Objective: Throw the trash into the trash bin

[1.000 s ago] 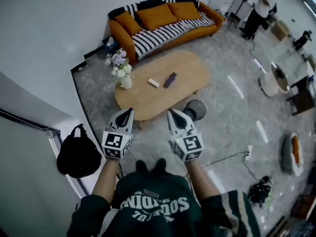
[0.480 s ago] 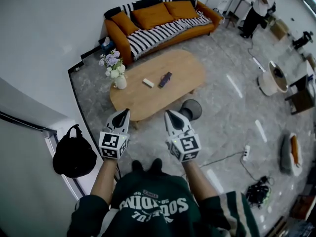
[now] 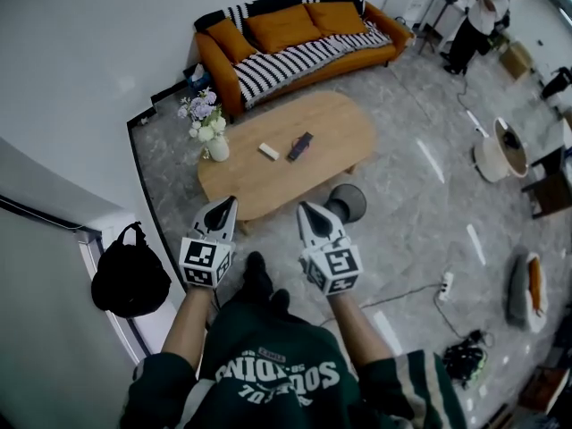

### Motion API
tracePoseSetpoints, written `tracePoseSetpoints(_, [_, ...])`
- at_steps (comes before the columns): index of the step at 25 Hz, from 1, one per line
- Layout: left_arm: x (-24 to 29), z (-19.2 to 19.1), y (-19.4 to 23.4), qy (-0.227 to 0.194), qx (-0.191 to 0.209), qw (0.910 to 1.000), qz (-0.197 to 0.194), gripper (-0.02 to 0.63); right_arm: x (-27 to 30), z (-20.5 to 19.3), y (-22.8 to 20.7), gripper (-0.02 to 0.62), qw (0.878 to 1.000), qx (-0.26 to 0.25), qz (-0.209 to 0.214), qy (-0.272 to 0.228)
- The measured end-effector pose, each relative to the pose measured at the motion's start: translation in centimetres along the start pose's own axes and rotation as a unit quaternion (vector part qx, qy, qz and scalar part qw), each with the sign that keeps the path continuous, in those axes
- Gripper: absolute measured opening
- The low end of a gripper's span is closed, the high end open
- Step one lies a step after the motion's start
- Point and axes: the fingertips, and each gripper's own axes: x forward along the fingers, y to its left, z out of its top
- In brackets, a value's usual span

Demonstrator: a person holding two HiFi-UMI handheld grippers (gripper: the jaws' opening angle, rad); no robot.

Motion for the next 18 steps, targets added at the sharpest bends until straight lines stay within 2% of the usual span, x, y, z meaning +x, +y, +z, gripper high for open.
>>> tracePoseSetpoints(6, [4.7,1.0,2.4,-0.003,-0.001,1.0000,0.001,0.000,4.1,1.0,-2.6,-0.002,1.000,-0.002,-0.004,0.003])
tracePoseSetpoints(18, [16.5,1.8,10.0,0.009,0.004,0.9996,-0.025,0.000,17.8,4.0,-7.9,-0.002,1.000,-0.017,-0.011,0.007])
